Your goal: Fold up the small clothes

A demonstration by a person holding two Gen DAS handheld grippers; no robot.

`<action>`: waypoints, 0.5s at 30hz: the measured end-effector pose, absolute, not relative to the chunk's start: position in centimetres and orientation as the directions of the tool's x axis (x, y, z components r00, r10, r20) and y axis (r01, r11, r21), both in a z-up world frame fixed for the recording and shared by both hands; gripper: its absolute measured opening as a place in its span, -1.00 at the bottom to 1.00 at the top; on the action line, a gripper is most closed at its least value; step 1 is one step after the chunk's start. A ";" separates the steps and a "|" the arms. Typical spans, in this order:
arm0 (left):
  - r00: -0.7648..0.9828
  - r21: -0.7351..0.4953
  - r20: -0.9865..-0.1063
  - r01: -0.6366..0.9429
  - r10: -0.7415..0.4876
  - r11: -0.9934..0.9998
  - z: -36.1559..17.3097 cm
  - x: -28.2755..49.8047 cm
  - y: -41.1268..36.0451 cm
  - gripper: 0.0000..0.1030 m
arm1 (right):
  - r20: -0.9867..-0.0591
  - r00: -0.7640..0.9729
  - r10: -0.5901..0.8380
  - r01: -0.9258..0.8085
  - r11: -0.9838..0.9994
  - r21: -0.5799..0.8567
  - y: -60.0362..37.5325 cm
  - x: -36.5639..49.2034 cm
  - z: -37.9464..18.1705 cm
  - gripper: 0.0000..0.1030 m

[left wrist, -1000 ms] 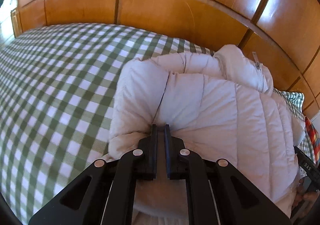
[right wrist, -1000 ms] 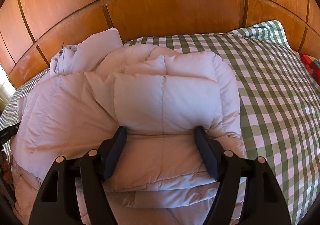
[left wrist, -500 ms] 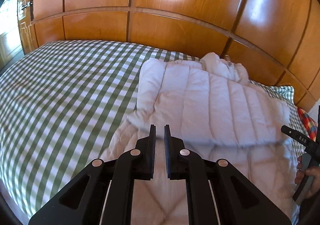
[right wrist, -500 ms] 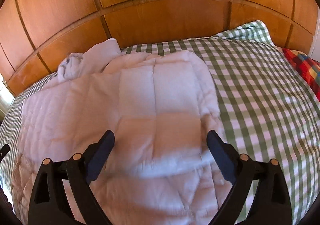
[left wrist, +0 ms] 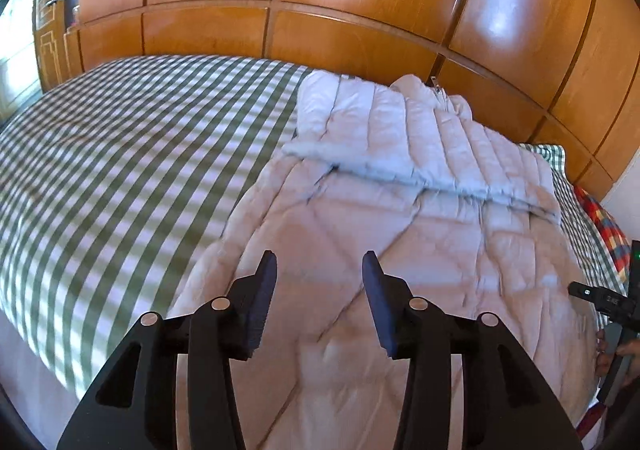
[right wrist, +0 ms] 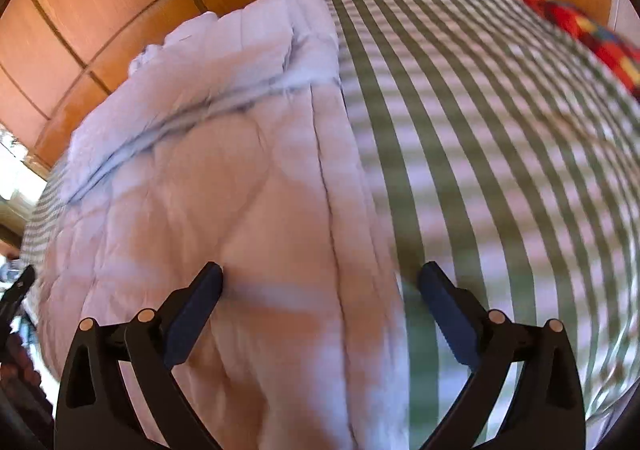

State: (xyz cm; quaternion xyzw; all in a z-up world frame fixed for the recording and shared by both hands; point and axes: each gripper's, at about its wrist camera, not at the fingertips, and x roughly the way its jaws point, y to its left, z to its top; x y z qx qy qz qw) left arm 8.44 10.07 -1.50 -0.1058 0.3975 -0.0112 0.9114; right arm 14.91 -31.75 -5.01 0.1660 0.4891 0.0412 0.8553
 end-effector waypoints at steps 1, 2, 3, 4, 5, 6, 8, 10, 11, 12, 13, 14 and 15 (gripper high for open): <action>0.681 -0.207 -0.724 -0.069 -0.106 0.976 -1.7 7.7 10.6 -0.15 | -0.817 0.517 0.257 0.077 0.936 0.343 -32.1 13.7 -5.0 0.92; 0.679 -0.215 -0.726 -0.068 -0.112 0.974 -1.8 7.2 10.9 -0.15 | -0.812 0.516 0.274 0.068 0.931 0.357 -32.2 13.0 -5.0 0.93; 0.672 -0.233 -0.729 -0.064 -0.131 0.970 -2.0 6.5 11.6 -0.15 | -0.805 0.511 0.302 0.054 0.923 0.381 -32.5 11.9 -5.1 0.93; 0.666 -0.244 -0.733 -0.064 -0.141 0.968 -2.2 5.9 12.1 -0.15 | -0.800 0.507 0.320 0.044 0.918 0.395 -32.6 11.1 -5.2 0.93; 0.658 -0.256 -0.738 -0.070 -0.148 0.964 -2.3 5.1 12.9 -0.15 | -0.795 0.502 0.340 0.031 0.912 0.409 -32.8 10.3 -5.3 0.94; 0.653 -0.264 -0.742 -0.074 -0.154 0.962 -2.4 4.5 13.4 -0.15 | -0.787 0.496 0.366 0.013 0.903 0.429 -32.9 9.3 -5.4 0.94; 0.648 -0.276 -0.745 -0.084 -0.158 0.957 -2.5 3.3 14.6 -0.14 | -0.778 0.486 0.398 -0.005 0.891 0.453 -33.4 8.0 -5.5 0.94; 0.646 -0.283 -0.748 -0.106 -0.151 0.953 -2.6 1.7 16.2 0.21 | -0.770 0.472 0.429 -0.020 0.879 0.477 -33.8 6.5 -5.8 0.94; 0.645 -0.298 -0.748 -0.114 -0.157 0.948 -2.7 1.0 16.9 0.24 | -0.767 0.467 0.441 -0.022 0.872 0.488 -34.0 6.0 -5.9 0.94; 0.639 -0.330 -0.748 -0.121 -0.181 0.936 -3.0 0.1 17.9 0.24 | -0.760 0.459 0.461 -0.024 0.861 0.508 -34.2 5.2 -6.1 0.94; 0.629 -0.345 -0.754 -0.131 -0.192 0.929 -3.4 -0.4 18.5 0.24 | -0.756 0.451 0.475 -0.026 0.853 0.521 -34.3 4.7 -6.3 0.94; 0.611 -0.361 -0.764 -0.137 -0.208 0.922 -3.9 -1.0 19.0 0.24 | -0.753 0.443 0.487 -0.028 0.847 0.531 -34.3 4.3 -6.4 0.94; 0.595 -0.377 -0.770 -0.135 -0.229 0.916 -4.3 -1.3 19.4 0.24 | -0.750 0.436 0.497 -0.029 0.841 0.541 -34.4 3.7 -6.7 0.94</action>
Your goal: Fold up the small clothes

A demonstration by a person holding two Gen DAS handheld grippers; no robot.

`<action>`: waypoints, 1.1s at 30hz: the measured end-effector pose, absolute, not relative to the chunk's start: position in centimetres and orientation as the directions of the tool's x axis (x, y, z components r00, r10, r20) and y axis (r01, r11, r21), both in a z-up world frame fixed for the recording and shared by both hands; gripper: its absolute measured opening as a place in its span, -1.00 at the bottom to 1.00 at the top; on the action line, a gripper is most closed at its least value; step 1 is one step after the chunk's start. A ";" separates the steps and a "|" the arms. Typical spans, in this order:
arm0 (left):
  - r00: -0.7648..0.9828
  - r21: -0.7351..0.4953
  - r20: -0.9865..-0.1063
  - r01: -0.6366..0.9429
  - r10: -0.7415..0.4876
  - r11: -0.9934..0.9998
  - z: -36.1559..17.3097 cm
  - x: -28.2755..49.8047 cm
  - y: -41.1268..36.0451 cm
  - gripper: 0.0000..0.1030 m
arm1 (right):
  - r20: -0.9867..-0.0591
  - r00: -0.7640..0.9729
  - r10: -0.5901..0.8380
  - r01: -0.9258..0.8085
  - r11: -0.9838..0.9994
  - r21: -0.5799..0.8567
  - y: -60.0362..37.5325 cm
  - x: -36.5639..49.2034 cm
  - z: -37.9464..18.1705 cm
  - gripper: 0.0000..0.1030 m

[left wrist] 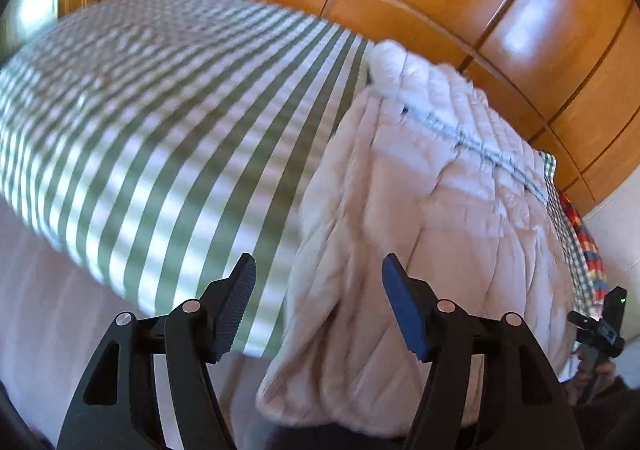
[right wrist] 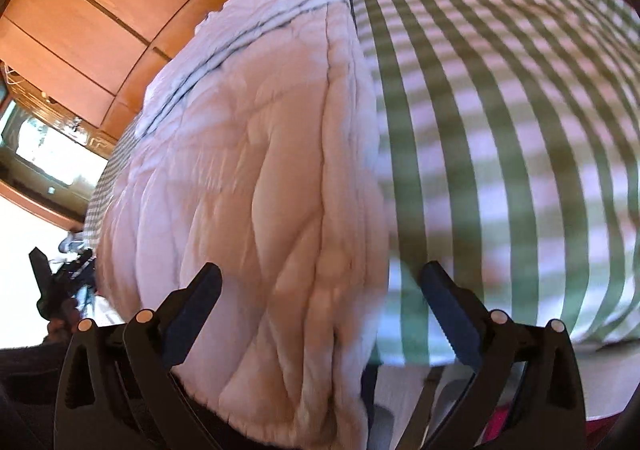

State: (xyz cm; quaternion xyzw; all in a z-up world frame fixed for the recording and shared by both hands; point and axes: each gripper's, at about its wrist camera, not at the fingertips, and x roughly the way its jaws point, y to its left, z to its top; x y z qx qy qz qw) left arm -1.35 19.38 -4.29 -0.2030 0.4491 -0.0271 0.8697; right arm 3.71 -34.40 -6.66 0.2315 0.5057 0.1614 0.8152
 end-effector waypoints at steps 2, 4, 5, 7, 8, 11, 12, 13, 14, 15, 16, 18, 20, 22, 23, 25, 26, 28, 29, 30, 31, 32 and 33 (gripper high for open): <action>0.576 -0.407 -0.775 -0.139 -0.261 0.903 -4.9 -2.1 19.8 0.24 | -0.733 0.417 0.537 -0.033 0.815 0.579 -34.4 3.1 -7.0 0.94; 0.554 -0.462 -0.764 -0.109 -0.332 0.880 -5.5 -2.5 19.8 0.24 | -0.722 0.398 0.567 -0.040 0.797 0.603 -34.1 2.7 -7.3 0.94; 0.550 -0.478 -0.757 -0.098 -0.353 0.873 -5.7 -2.6 19.6 0.24 | -0.721 0.391 0.571 -0.046 0.795 0.605 -33.9 2.5 -7.5 0.93; 0.528 -0.489 -0.759 -0.077 -0.381 0.869 -6.3 -2.4 19.0 0.24 | -0.717 0.391 0.577 -0.051 0.792 0.609 -33.6 2.4 -7.7 0.93; 0.517 -0.488 -0.763 -0.068 -0.388 0.870 -6.6 -2.4 18.6 0.24 | -0.715 0.394 0.577 -0.049 0.790 0.611 -33.6 2.4 -7.8 0.93; 0.491 -0.455 -0.782 -0.030 -0.384 0.890 -7.0 -2.3 17.2 -0.12 | -0.714 0.393 0.580 -0.059 0.791 0.609 -33.6 2.4 -7.8 0.80; 0.493 -0.455 -0.778 -0.016 -0.389 0.890 -6.8 -2.3 17.1 -0.30 | -0.719 0.395 0.572 -0.057 0.796 0.602 -33.7 2.2 -7.8 0.65; 0.496 -0.459 -0.772 -0.002 -0.398 0.888 -6.6 -2.4 16.9 -0.44 | -0.723 0.398 0.566 -0.051 0.800 0.598 -33.6 2.3 -7.9 0.58; 0.500 -0.461 -0.766 0.013 -0.405 0.887 -6.4 -2.5 16.8 -0.52 | -0.720 0.401 0.567 -0.046 0.797 0.602 -33.9 2.1 -7.9 0.36; 0.506 -0.447 -0.764 0.032 -0.400 0.894 -6.1 -2.5 16.5 -0.65 | -0.713 0.402 0.574 -0.044 0.790 0.611 -34.3 1.7 -8.1 0.02; 0.509 -0.429 -0.768 0.044 -0.390 0.902 -6.0 -2.4 16.3 -0.70 | -0.704 0.399 0.588 -0.042 0.779 0.626 -34.6 1.5 -8.2 -0.14; 0.512 -0.403 -0.773 0.058 -0.374 0.913 -5.8 -2.2 15.9 -0.76 | -0.692 0.390 0.607 -0.050 0.764 0.643 -34.4 1.3 -8.4 -0.45; 0.517 -0.407 -0.767 0.066 -0.380 0.911 -5.4 -2.1 16.0 -0.79 | -0.684 0.387 0.618 -0.076 0.761 0.644 -33.9 1.4 -7.9 -0.65; 0.538 -0.430 -0.742 0.078 -0.401 0.900 -4.5 -2.4 16.3 -0.81 | -0.663 0.388 0.640 -0.110 0.746 0.657 -33.3 1.4 -6.8 -0.70; 0.548 -0.439 -0.728 0.087 -0.411 0.894 -4.0 -2.6 16.4 -0.81 | -0.652 0.391 0.649 -0.131 0.741 0.659 -33.0 1.4 -6.2 -0.71; 0.573 -0.476 -0.689 0.105 -0.444 0.873 -2.9 -2.9 16.7 -0.82 | -0.620 0.400 0.675 -0.167 0.719 0.675 -32.8 1.2 -4.7 -0.72; 0.585 -0.497 -0.666 0.114 -0.462 0.860 -2.4 -3.1 16.9 -0.83 | -0.606 0.407 0.683 -0.181 0.711 0.680 -32.8 1.1 -4.1 -0.72; 0.600 -0.516 -0.644 0.117 -0.475 0.848 -1.8 -3.3 17.1 -0.83 | -0.569 0.428 0.702 -0.207 0.689 0.695 -32.7 0.8 -2.7 -0.73; 0.609 -0.538 -0.624 0.120 -0.490 0.834 -1.4 -3.4 17.3 -0.84 | -0.546 0.439 0.713 -0.216 0.674 0.706 -32.8 0.7 -2.1 -0.73; 0.618 -0.558 -0.602 0.127 -0.505 0.820 -0.8 -3.4 17.6 -0.84 | -0.525 0.450 0.722 -0.227 0.661 0.715 -32.8 0.7 -1.4 -0.73; 0.631 -0.573 -0.579 0.135 -0.516 0.808 -0.2 -3.4 17.8 -0.84 | -0.510 0.459 0.727 -0.236 0.654 0.719 -32.8 0.9 -0.8 -0.73; 0.640 -0.583 -0.563 0.141 -0.523 0.800 0.4 -3.3 17.9 -0.84 | -0.495 0.469 0.732 -0.246 0.646 0.723 -32.9 1.0 -0.2 -0.73; 0.653 -0.600 -0.534 0.154 -0.537 0.785 1.2 -3.2 18.1 -0.84 | -0.478 0.477 0.737 -0.256 0.637 0.727 -32.8 1.2 0.4 -0.73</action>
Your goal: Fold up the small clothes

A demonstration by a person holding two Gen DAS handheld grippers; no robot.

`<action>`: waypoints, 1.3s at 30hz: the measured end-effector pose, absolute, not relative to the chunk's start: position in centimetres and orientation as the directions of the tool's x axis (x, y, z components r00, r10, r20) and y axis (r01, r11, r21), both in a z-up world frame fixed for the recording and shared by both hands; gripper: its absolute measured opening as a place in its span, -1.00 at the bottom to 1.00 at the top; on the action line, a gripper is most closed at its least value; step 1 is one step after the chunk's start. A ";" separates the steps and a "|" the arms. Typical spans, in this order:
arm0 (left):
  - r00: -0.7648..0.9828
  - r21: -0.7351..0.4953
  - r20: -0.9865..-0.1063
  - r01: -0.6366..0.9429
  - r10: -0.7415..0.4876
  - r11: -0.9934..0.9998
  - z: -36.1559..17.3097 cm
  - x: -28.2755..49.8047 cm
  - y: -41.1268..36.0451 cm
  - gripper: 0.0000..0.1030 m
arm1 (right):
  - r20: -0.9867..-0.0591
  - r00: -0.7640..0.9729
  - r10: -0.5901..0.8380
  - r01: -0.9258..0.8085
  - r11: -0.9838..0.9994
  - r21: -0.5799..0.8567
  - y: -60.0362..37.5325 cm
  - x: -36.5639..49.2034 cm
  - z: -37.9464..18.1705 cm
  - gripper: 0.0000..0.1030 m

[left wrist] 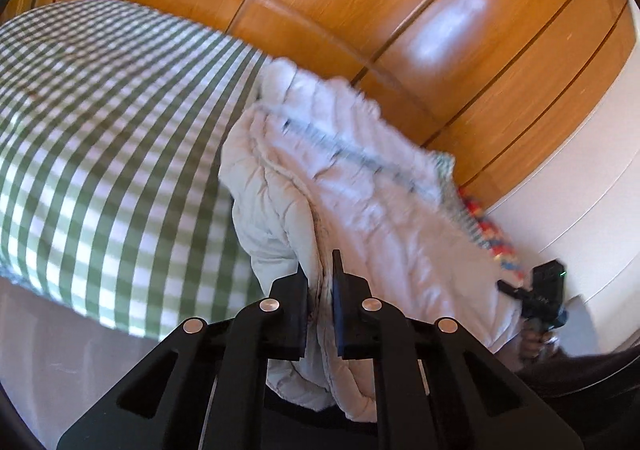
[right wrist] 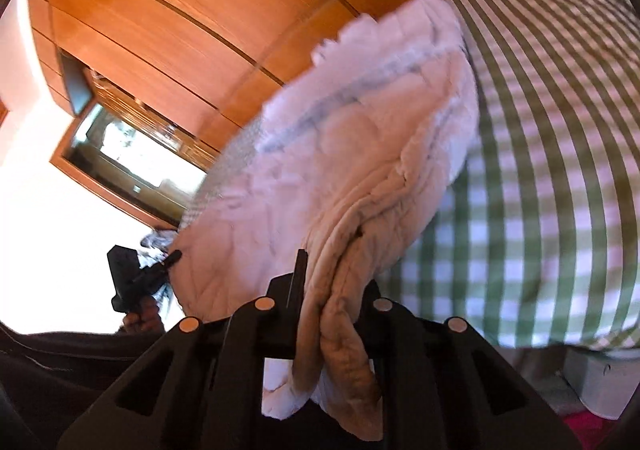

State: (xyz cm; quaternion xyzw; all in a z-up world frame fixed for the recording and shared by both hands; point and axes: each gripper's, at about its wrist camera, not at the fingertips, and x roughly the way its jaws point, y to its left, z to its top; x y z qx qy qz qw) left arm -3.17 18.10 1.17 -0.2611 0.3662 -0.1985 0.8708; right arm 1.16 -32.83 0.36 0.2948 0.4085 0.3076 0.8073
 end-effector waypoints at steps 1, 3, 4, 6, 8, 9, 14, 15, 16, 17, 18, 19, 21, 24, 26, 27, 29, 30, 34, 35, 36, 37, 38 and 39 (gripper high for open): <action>0.663 -0.607 -0.515 0.164 -0.542 0.778 1.8 -3.1 18.2 -0.84 | -0.456 0.490 0.743 -0.269 0.627 0.731 -32.8 1.6 1.2 -0.73; 0.684 -0.612 -0.480 0.187 -0.549 0.768 3.2 -2.5 18.3 -0.84 | -0.428 0.509 0.747 -0.284 0.614 0.736 -32.7 2.1 2.4 -0.73; 0.693 -0.608 -0.468 0.199 -0.549 0.769 3.7 -2.2 18.2 -0.84 | -0.407 0.522 0.749 -0.292 0.605 0.740 -32.8 2.5 3.1 -0.74; 0.706 -0.602 -0.444 0.221 -0.552 0.767 4.9 -1.3 18.2 -0.84 | -0.374 0.545 0.750 -0.306 0.594 0.744 -32.9 3.5 4.4 -0.75; 0.715 -0.609 -0.413 0.244 -0.564 0.755 5.9 -0.2 18.3 -0.84 | -0.354 0.564 0.746 -0.316 0.591 0.742 -33.0 4.3 5.4 -0.75; 0.722 -0.616 -0.391 0.255 -0.571 0.746 6.5 0.7 18.3 -0.84 | -0.347 0.573 0.743 -0.318 0.591 0.741 -33.0 4.8 5.8 -0.76; 0.754 -0.610 -0.344 0.273 -0.559 0.744 8.5 5.5 18.4 -0.84 | -0.317 0.625 0.713 -0.298 0.593 0.748 -33.3 9.6 7.4 -0.77; 0.757 -0.608 -0.343 0.273 -0.556 0.746 8.8 7.0 18.3 -0.84 | -0.320 0.639 0.699 -0.280 0.599 0.750 -33.4 11.1 7.6 -0.77; 0.760 -0.602 -0.348 0.268 -0.549 0.752 8.9 8.2 18.2 -0.84 | -0.324 0.648 0.690 -0.266 0.603 0.752 -33.9 12.2 7.7 -0.77; 0.763 -0.599 -0.355 0.259 -0.541 0.758 8.9 9.5 18.2 -0.84 | -0.326 0.657 0.680 -0.246 0.602 0.759 -34.4 13.5 7.8 -0.77; 0.763 -0.599 -0.363 0.249 -0.535 0.761 9.0 11.3 18.2 -0.84 | -0.328 0.664 0.672 -0.230 0.601 0.765 -34.8 14.7 7.8 -0.77; 0.763 -0.598 -0.368 0.243 -0.531 0.764 9.0 12.5 18.3 -0.84 | -0.340 0.676 0.654 -0.212 0.615 0.760 -35.1 16.4 7.8 -0.77; 0.765 -0.605 -0.387 0.211 -0.515 0.768 8.9 15.7 18.5 -0.84 | -0.362 0.685 0.632 -0.161 0.616 0.771 -35.8 19.3 7.6 -0.77; 0.763 -0.614 -0.418 0.164 -0.494 0.772 8.4 20.5 18.6 -0.84 | -0.394 0.692 0.605 -0.109 0.627 0.771 -36.5 22.9 7.1 -0.77; 0.752 -0.633 -0.457 0.099 -0.475 0.768 7.4 23.6 18.7 -0.84 | -0.415 0.683 0.601 -0.065 0.616 0.785 -36.8 25.7 6.0 -0.74; 0.743 -0.648 -0.486 0.046 -0.459 0.761 6.6 25.5 18.8 -0.82 | -0.425 0.677 0.601 -0.036 0.604 0.796 -36.9 26.8 5.4 -0.66; 0.724 -0.654 -0.529 -0.015 -0.443 0.756 5.4 27.7 18.8 -0.67 | -0.445 0.661 0.604 0.019 0.580 0.815 -37.2 29.1 3.8 -0.28; 0.713 -0.653 -0.552 -0.047 -0.433 0.756 4.8 28.6 18.9 -0.55 | -0.449 0.651 0.613 0.031 0.569 0.821 -37.3 29.8 3.3 0.00; 0.711 -0.668 -0.543 -0.044 -0.447 0.742 4.0 29.5 19.7 0.24 | -0.365 0.669 0.647 0.029 0.468 0.883 -38.4 30.8 2.7 0.96; 0.720 -0.679 -0.529 -0.041 -0.450 0.733 4.1 29.4 20.3 0.26 | -0.333 0.690 0.643 0.002 0.459 0.889 -38.7 30.4 3.2 0.96; 0.728 -0.689 -0.519 -0.045 -0.448 0.724 4.2 29.2 20.9 0.27 | -0.314 0.699 0.643 -0.014 0.451 0.893 -39.0 30.2 3.7 0.96; 0.735 -0.689 -0.519 -0.057 -0.436 0.723 4.2 29.2 21.4 0.27 | -0.294 0.708 0.642 -0.025 0.440 0.898 -39.4 29.8 4.2 0.96; 0.741 -0.685 -0.519 -0.063 -0.426 0.725 4.4 28.8 21.8 0.27 | -0.289 0.717 0.634 -0.035 0.447 0.894 -39.7 29.1 4.6 0.96; 0.743 -0.675 -0.522 -0.059 -0.419 0.736 4.3 28.1 22.2 0.28 | -0.295 0.720 0.628 -0.048 0.469 0.882 -39.6 28.6 5.0 0.96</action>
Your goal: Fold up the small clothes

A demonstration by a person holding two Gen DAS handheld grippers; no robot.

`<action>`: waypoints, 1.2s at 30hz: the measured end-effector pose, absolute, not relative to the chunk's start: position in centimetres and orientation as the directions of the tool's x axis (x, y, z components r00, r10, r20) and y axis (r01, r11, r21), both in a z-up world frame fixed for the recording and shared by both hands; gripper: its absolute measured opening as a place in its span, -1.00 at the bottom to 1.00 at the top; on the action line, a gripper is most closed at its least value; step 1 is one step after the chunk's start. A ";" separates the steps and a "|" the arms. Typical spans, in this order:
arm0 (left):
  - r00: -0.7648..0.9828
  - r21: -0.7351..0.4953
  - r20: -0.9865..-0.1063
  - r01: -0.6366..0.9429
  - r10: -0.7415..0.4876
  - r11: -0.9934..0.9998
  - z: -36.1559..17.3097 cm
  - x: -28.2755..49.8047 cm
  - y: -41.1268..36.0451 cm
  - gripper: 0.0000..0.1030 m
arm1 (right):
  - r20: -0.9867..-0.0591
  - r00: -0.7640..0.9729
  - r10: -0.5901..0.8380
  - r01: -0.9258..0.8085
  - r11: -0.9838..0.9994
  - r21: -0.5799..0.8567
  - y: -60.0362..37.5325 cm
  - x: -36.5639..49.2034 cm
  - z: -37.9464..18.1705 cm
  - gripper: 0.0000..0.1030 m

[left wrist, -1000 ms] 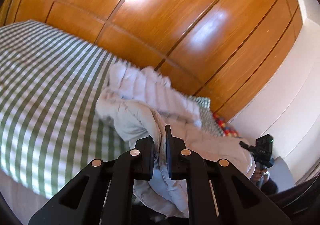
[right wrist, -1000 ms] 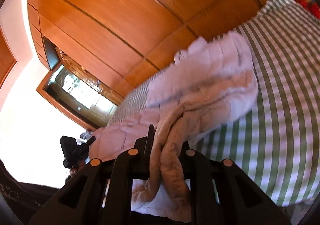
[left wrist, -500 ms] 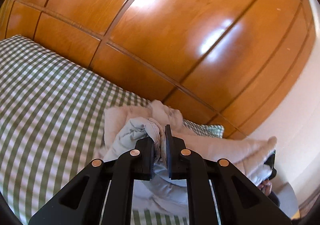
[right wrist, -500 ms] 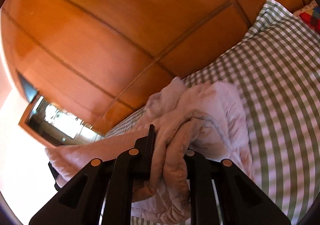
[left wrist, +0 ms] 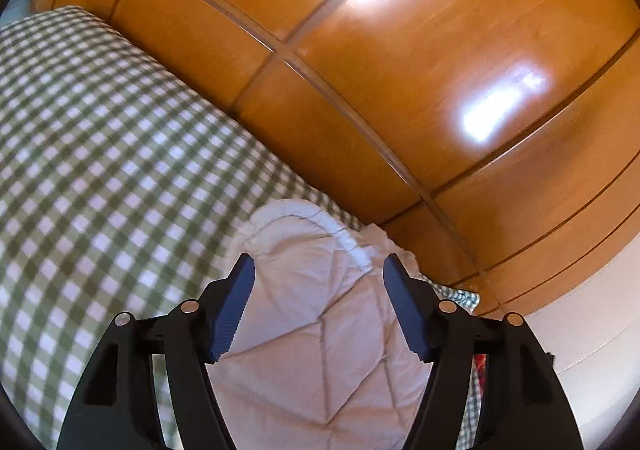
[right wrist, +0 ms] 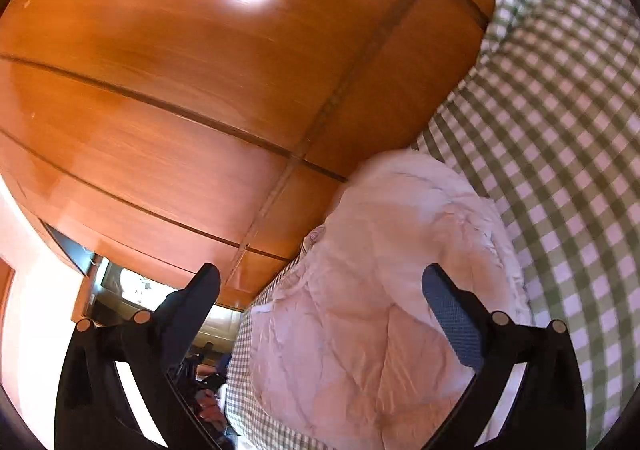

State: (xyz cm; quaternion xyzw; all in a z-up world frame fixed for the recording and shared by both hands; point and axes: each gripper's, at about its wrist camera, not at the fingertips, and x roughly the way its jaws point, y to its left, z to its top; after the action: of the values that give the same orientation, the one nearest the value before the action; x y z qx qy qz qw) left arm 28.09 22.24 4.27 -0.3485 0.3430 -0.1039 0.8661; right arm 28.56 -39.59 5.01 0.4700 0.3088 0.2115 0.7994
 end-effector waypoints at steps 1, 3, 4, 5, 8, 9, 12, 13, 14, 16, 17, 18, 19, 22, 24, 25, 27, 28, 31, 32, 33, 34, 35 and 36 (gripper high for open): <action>0.740 -0.653 -0.535 -0.057 -0.408 0.755 3.9 27.4 22.4 0.31 | -0.324 0.720 0.614 -0.070 0.529 0.846 -39.4 27.5 5.5 0.96; 0.715 -0.594 -0.587 -0.061 -0.380 0.802 2.5 25.8 22.6 0.31 | -0.412 0.717 0.562 -0.061 0.640 0.766 -38.8 26.0 5.5 0.96; 0.702 -0.590 -0.594 -0.048 -0.393 0.806 1.7 24.9 22.6 0.32 | -0.474 0.711 0.519 -0.049 0.709 0.703 -38.4 24.8 4.8 0.96; 0.687 -0.597 -0.596 -0.033 -0.416 0.801 0.6 24.1 22.6 0.34 | -0.516 0.703 0.490 -0.041 0.752 0.658 -38.0 24.1 4.1 0.96; 0.643 -0.609 -0.622 -0.039 -0.447 0.792 -2.9 21.6 22.3 0.35 | -0.616 0.652 0.442 0.012 0.806 0.591 -36.9 22.3 0.2 0.96; 0.635 -0.649 -0.602 -0.038 -0.483 0.759 -4.3 20.7 22.4 0.35 | -0.629 0.639 0.443 0.023 0.806 0.591 -36.6 21.9 -1.0 0.96; 0.633 -0.690 -0.580 -0.047 -0.513 0.723 -6.4 19.8 22.1 0.35 | -0.647 0.625 0.438 0.051 0.803 0.594 -35.8 21.9 -3.7 0.88; 0.630 -0.699 -0.574 -0.045 -0.523 0.713 -6.8 19.9 21.8 0.28 | -0.648 0.620 0.442 0.054 0.800 0.598 -35.6 22.2 -4.4 0.81; 0.620 -0.706 -0.576 -0.048 -0.533 0.707 -7.2 20.2 21.4 0.15 | -0.657 0.613 0.439 0.067 0.800 0.596 -35.3 22.6 -4.9 0.62; 0.607 -0.690 -0.603 -0.071 -0.517 0.721 -7.7 21.3 20.4 -0.37 | -0.669 0.604 0.433 0.101 0.791 0.603 -35.4 23.7 -5.9 0.32; 0.608 -0.692 -0.601 -0.071 -0.519 0.719 -7.7 21.7 20.1 -0.50 | -0.664 0.605 0.440 0.105 0.782 0.614 -35.6 23.8 -6.0 0.10; 0.613 -0.689 -0.601 -0.071 -0.513 0.722 -7.4 21.9 19.8 -0.65 | -0.654 0.605 0.454 0.109 0.767 0.633 -35.8 24.0 -5.9 -0.04; 0.615 -0.681 -0.604 -0.067 -0.507 0.729 -7.0 21.9 19.5 -0.72 | -0.654 0.602 0.457 0.109 0.764 0.635 -35.9 24.0 -5.7 -0.09; 0.613 -0.647 -0.620 -0.047 -0.489 0.761 -5.6 20.8 18.8 -0.78 | -0.665 0.592 0.455 0.078 0.789 0.609 -35.9 23.4 -4.6 -0.26; 0.613 -0.648 -0.618 -0.041 -0.493 0.761 -5.2 19.1 19.2 -0.79 | -0.674 0.576 0.462 0.049 0.804 0.592 -36.1 22.2 -3.8 -0.30; 0.610 -0.650 -0.617 -0.038 -0.498 0.759 -5.2 18.2 19.3 -0.79 | -0.679 0.568 0.465 0.036 0.810 0.585 -36.0 20.8 -3.3 -0.31; 0.598 -0.640 -0.625 -0.025 -0.502 0.768 -5.1 15.3 19.3 -0.79 | -0.692 0.550 0.469 0.021 0.820 0.572 -36.4 19.1 -3.1 -0.31; 0.594 -0.643 -0.625 -0.023 -0.507 0.766 -5.2 14.2 19.3 -0.79 | -0.698 0.535 0.475 0.014 0.822 0.570 -36.3 17.5 -3.2 -0.31; 0.578 -0.656 -0.622 -0.018 -0.528 0.754 -5.8 9.3 19.3 -0.79 | -0.721 0.501 0.480 -0.009 0.835 0.550 -36.7 13.4 -3.3 -0.31; 0.568 -0.659 -0.624 -0.013 -0.537 0.752 -6.0 7.2 19.1 -0.79 | -0.726 0.493 0.480 -0.009 0.837 0.548 -36.9 12.1 -3.5 -0.29; 0.563 -0.661 -0.623 -0.007 -0.543 0.751 -6.2 5.8 19.0 -0.78 | -0.733 0.487 0.475 -0.009 0.842 0.539 -37.1 10.8 -3.6 -0.24; 0.559 -0.657 -0.625 0.001 -0.545 0.754 -6.2 4.6 18.8 -0.73 | -0.743 0.485 0.460 -0.007 0.852 0.523 -37.3 9.4 -3.8 -0.19; 0.557 -0.646 -0.632 0.004 -0.539 0.763 -6.1 3.1 18.6 -0.68 | -0.747 0.487 0.453 0.001 0.855 0.519 -37.5 8.5 -3.9 -0.05; 0.558 -0.648 -0.633 -0.002 -0.537 0.762 -6.0 2.5 18.5 -0.63 | -0.747 0.488 0.452 0.007 0.854 0.521 -37.8 7.8 -4.0 0.10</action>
State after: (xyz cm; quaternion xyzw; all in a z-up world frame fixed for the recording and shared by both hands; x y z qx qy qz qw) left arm 2.53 18.50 -6.00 -0.3049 0.4416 -0.1615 0.8282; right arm 7.80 -37.82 -4.03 0.2349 0.4880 0.1341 0.8298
